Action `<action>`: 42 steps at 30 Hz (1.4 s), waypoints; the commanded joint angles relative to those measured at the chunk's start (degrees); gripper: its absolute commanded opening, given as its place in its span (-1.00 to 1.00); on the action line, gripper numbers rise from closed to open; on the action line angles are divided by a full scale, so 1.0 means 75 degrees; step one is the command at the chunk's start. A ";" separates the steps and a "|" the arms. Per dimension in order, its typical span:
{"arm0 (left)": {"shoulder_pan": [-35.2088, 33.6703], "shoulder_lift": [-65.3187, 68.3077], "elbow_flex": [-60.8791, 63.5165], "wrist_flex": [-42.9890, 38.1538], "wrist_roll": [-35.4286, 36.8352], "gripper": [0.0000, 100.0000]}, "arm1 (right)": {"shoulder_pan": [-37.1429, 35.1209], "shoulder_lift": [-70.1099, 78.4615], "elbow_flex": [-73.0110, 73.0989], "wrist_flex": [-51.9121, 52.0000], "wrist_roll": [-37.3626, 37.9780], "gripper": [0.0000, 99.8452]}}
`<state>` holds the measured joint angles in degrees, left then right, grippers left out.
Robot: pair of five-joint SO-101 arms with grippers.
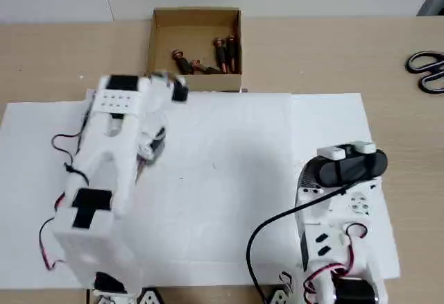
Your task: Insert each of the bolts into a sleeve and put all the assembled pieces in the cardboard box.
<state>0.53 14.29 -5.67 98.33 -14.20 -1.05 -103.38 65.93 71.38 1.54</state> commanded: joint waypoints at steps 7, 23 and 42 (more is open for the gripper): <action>0.1043 -0.3305 -0.0615 0.0270 0.0059 -0.99 | -0.1366 -0.0076 -0.0738 0.1061 -0.0105 -1.00; 0.1313 -0.8088 -0.0018 -0.0047 0.3200 -0.99 | -0.4261 -0.0076 -0.0692 0.1752 -0.0105 -1.00; 0.1782 -1.5953 0.9032 -0.3622 0.6142 -0.99 | -0.6746 -0.0064 0.0316 0.0979 -0.0879 -1.00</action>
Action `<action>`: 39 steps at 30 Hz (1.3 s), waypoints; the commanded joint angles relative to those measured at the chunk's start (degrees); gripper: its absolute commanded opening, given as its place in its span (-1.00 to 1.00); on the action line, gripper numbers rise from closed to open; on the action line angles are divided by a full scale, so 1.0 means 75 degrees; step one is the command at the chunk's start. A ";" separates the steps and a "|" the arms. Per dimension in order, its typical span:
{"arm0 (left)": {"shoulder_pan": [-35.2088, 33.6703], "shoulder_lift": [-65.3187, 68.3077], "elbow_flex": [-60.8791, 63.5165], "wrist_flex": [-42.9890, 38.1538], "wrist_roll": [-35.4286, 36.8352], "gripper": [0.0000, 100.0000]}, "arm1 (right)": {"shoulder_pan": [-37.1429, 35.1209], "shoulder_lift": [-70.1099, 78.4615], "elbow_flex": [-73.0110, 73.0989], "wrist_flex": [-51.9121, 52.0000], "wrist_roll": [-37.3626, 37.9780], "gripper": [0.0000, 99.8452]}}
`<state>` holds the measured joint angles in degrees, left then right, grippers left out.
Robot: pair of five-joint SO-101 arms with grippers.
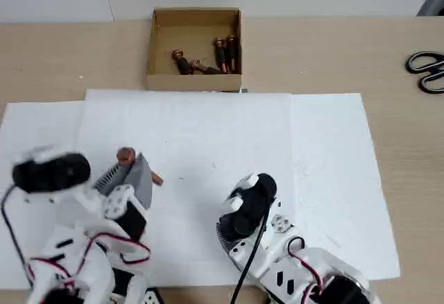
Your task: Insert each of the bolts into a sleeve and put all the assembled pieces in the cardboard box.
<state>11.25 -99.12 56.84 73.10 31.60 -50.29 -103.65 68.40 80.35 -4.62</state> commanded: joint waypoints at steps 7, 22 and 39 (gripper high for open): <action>0.1571 -0.0481 0.0604 -0.0340 0.0352 -0.99 | -0.0674 -0.0029 0.0035 -0.0639 -0.0035 -1.00; 0.1946 -0.0469 0.0568 -0.0375 0.0340 -0.99 | -0.0662 -0.0029 0.1442 -0.2620 0.0821 -1.00; 0.2532 -0.0434 0.0615 -0.0375 0.0352 -0.99 | -0.0451 -0.0018 0.1465 -0.3171 0.0832 -1.00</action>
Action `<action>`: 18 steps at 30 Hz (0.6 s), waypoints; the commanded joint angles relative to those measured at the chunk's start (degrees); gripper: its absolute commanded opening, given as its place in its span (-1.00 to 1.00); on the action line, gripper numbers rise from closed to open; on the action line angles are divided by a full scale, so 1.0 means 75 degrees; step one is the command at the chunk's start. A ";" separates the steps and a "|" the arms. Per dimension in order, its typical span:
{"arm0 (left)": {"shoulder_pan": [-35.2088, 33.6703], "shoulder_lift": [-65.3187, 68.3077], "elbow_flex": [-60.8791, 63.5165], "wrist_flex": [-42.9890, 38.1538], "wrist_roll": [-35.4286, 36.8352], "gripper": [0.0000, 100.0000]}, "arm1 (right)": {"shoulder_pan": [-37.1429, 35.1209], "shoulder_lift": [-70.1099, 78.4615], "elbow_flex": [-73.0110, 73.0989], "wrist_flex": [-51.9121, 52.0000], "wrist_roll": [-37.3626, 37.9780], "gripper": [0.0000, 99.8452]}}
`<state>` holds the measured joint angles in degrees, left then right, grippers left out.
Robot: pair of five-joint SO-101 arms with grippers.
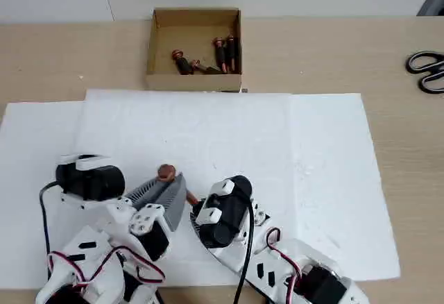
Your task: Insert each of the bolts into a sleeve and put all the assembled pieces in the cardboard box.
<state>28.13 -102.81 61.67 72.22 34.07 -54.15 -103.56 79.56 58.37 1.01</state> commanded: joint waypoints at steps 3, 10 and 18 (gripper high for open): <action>0.0352 0.0059 -0.0029 -0.0258 0.0023 -0.99 | 0.0064 -0.0029 -0.0023 -0.0240 0.0070 -1.00; 0.0352 0.0047 0.0170 -0.0246 0.0023 -0.99 | 0.0064 -0.0029 -0.0094 -0.0240 0.0082 -1.00; 0.0352 0.0047 0.0217 -0.0199 0.0012 -0.99 | 0.0064 -0.0029 -0.0375 -0.0240 0.0094 -1.00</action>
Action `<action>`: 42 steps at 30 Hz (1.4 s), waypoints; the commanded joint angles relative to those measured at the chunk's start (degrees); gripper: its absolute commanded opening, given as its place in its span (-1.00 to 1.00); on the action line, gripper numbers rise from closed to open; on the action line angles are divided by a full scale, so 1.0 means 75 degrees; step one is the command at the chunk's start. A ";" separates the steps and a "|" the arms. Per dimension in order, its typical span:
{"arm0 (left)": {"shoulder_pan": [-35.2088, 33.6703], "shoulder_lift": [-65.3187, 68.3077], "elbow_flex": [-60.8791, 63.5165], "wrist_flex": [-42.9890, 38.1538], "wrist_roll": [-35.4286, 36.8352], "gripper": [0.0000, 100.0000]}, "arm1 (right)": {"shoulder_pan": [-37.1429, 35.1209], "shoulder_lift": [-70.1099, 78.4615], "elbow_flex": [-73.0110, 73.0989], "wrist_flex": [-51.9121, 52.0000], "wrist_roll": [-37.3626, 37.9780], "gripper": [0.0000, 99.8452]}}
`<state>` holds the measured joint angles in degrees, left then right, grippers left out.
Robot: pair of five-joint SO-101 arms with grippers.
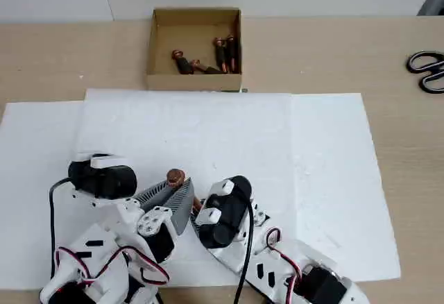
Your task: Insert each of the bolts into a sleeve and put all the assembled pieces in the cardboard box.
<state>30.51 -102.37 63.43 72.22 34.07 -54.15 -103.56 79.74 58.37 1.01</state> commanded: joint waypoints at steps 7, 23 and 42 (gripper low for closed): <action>0.0094 0.0000 -0.0018 0.0012 -0.0234 -0.99 | 0.0064 -0.0029 -0.0457 -0.0240 0.0105 -1.00; 0.0047 0.0000 -0.0053 0.0715 -0.2755 -0.99 | 0.0651 -0.0029 -0.0692 -0.0908 0.1032 -1.00; -0.1571 0.0000 0.0545 -0.0082 -0.2919 -0.99 | 0.0674 -0.0029 -0.0645 -0.1002 0.1043 -1.00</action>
<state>22.68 -102.99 66.24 71.43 13.14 -50.73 -103.21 79.65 52.75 8.48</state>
